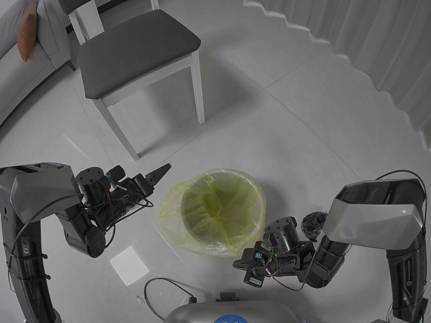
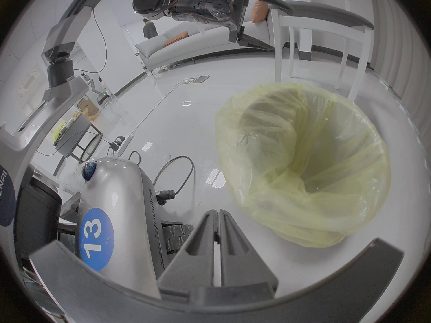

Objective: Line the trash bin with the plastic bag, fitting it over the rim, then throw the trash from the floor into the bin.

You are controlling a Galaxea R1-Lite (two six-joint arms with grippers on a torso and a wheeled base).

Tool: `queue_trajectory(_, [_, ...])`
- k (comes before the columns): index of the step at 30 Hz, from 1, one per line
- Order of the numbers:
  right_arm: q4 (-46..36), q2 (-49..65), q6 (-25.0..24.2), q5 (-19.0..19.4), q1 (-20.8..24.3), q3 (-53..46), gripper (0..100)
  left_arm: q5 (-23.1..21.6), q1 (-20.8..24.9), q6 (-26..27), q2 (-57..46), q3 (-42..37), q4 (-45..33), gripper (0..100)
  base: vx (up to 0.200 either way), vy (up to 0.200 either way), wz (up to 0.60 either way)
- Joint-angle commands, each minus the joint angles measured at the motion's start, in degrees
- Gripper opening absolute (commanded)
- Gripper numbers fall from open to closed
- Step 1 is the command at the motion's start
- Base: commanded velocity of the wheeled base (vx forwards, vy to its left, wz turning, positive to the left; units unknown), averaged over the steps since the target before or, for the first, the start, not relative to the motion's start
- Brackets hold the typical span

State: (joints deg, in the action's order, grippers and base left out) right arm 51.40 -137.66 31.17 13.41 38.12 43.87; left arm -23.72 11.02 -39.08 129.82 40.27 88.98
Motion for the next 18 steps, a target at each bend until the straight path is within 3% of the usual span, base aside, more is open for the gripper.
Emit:
queue_trajectory(1, [0.46,0.90,0.21,0.04,0.29,-2.30,0,-0.01,-0.12,-0.03,0.17,-0.10,1.02,100,0.000,0.000,0.00])
queue_trajectory(10, [2.39,12.85,1.17,0.04,1.61,-9.51,0,-0.01,-0.03,-0.03,-0.09,-0.45,1.02,100,0.000,0.000,0.00])
queue_trajectory(11, [2.39,14.35,1.17,0.04,1.69,-9.68,100,-0.01,0.05,-0.03,-0.18,-0.45,1.02,100,0.000,0.000,0.00])
queue_trajectory(18, [2.48,16.72,1.88,0.04,1.34,-8.28,100,-0.01,0.67,-0.03,-1.76,-0.98,1.02,100,0.000,0.000,0.00])
